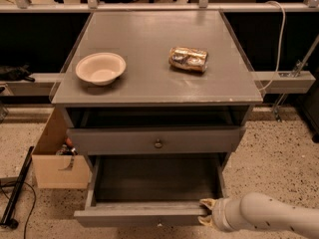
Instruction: Open middle drawer
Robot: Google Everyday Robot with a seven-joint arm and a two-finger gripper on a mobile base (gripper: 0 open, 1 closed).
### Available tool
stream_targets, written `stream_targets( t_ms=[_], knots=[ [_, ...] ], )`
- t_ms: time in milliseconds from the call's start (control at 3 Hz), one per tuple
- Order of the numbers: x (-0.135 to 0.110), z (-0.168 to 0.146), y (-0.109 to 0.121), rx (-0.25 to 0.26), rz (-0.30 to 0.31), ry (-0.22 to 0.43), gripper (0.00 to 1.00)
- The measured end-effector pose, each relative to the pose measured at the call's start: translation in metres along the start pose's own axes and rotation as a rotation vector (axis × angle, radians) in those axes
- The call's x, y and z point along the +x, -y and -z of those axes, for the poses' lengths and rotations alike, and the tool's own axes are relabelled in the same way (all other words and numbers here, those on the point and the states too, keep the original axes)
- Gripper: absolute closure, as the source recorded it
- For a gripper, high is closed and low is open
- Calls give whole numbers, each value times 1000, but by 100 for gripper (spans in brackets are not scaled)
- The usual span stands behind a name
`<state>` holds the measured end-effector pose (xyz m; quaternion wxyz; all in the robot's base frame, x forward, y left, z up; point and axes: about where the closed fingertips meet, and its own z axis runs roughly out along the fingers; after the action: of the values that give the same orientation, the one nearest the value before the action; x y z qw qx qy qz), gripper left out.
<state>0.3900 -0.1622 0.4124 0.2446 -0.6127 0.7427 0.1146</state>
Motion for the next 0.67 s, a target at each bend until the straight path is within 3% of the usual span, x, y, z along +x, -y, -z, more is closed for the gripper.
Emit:
stream_targets(
  t_ms=[333, 667],
  knots=[
    [4, 3, -12, -9, -6, 6, 100],
    [4, 3, -12, -9, -6, 6, 81]
  ],
)
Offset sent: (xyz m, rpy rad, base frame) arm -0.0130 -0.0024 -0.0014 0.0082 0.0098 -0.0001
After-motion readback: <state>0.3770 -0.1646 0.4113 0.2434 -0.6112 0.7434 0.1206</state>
